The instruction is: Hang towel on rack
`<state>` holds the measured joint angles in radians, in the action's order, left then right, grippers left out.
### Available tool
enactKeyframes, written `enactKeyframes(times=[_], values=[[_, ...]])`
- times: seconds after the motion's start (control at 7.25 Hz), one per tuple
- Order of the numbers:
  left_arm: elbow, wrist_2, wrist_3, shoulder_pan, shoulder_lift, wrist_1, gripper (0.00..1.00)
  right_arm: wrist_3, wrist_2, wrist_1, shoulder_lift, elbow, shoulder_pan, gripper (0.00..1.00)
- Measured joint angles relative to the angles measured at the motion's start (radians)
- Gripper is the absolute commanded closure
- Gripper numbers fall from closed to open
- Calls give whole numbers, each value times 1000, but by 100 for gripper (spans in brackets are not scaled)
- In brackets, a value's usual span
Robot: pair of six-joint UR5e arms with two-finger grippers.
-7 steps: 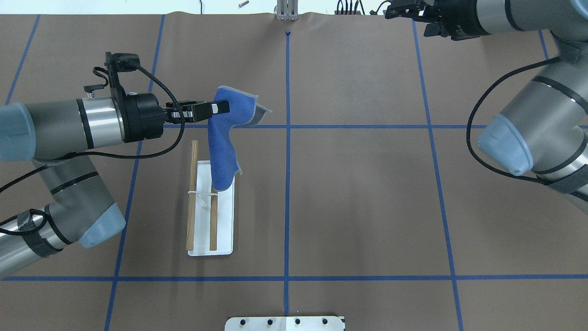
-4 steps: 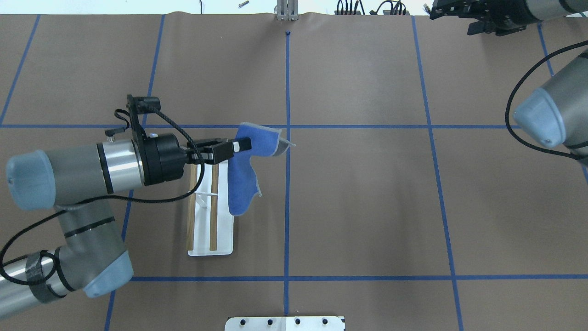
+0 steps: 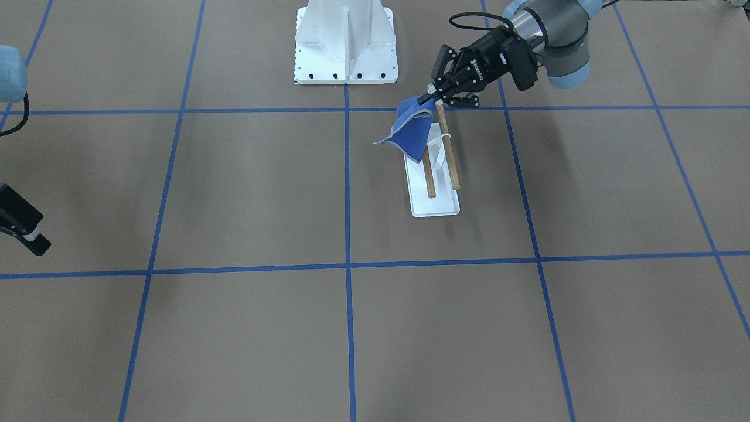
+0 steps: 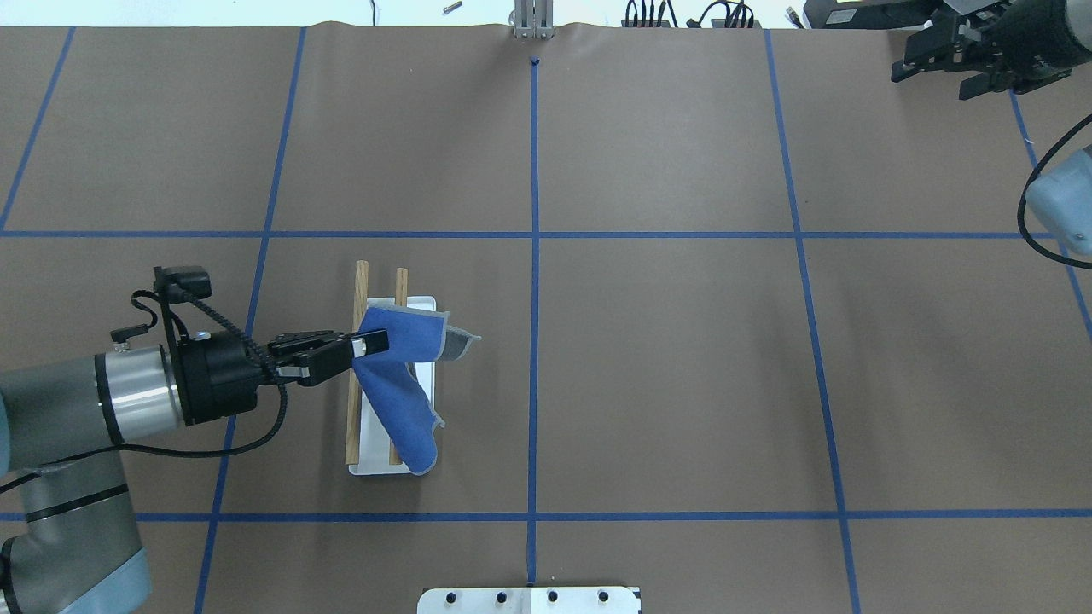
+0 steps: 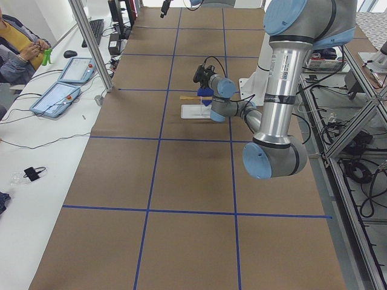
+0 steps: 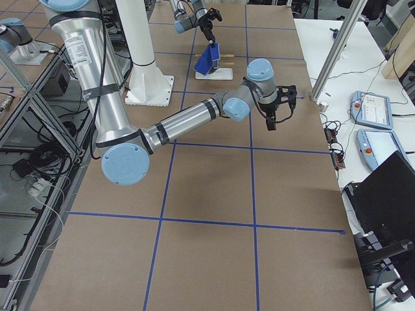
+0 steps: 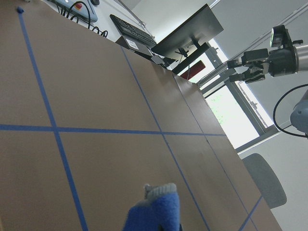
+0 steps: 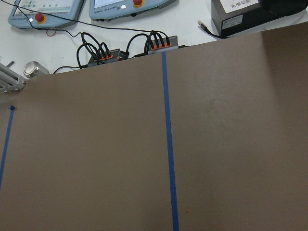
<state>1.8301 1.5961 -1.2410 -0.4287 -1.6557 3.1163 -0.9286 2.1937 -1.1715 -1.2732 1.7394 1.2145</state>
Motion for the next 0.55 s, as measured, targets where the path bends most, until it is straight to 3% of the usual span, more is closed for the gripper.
enactKeyframes(times=[0.55], values=[[-24,-84,-9,-5,71,107,100,13,-7,-13,14,1,3,0]])
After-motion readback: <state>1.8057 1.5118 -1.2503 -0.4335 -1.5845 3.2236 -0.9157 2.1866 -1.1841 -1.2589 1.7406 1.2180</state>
